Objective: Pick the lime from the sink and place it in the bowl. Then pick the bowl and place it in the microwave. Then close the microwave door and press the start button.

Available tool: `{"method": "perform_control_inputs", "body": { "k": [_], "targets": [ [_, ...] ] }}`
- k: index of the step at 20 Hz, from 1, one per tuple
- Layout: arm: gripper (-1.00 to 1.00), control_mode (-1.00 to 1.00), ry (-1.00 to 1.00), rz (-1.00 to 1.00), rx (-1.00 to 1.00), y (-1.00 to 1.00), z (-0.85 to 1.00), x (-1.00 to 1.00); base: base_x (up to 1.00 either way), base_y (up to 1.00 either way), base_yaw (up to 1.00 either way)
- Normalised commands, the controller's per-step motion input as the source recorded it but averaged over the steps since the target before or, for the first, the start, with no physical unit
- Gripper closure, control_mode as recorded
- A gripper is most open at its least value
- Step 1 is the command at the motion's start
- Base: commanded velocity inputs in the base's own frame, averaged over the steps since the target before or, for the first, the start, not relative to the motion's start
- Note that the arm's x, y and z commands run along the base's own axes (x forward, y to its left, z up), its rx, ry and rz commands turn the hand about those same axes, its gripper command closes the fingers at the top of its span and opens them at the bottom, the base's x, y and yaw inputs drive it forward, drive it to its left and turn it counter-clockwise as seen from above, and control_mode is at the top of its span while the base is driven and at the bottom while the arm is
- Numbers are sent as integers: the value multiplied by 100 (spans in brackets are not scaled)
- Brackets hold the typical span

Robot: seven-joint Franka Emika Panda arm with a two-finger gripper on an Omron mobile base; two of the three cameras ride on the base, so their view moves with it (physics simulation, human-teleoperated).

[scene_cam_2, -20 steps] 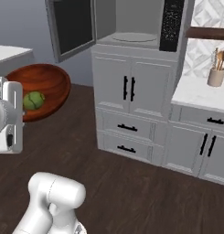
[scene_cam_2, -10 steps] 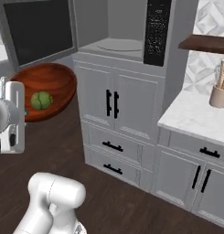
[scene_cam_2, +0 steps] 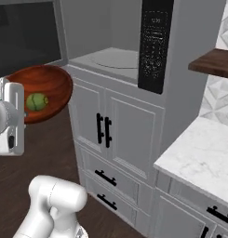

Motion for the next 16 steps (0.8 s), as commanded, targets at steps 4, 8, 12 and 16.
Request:
{"method": "perform_control_inputs", "body": {
  "k": [4, 8, 12, 16],
  "targets": [
    [100, 100, 0, 0, 0, 0, 0, 0, 78, -14, 23],
    [100, 100, 0, 0, 0, 0, 0, 0, 53, 0, 14],
    [100, 100, 0, 0, 0, 0, 0, 0, 42, 2, 16],
    [100, 100, 0, 0, 0, 0, 0, 0, 36, 10, 27]
  ]
}}
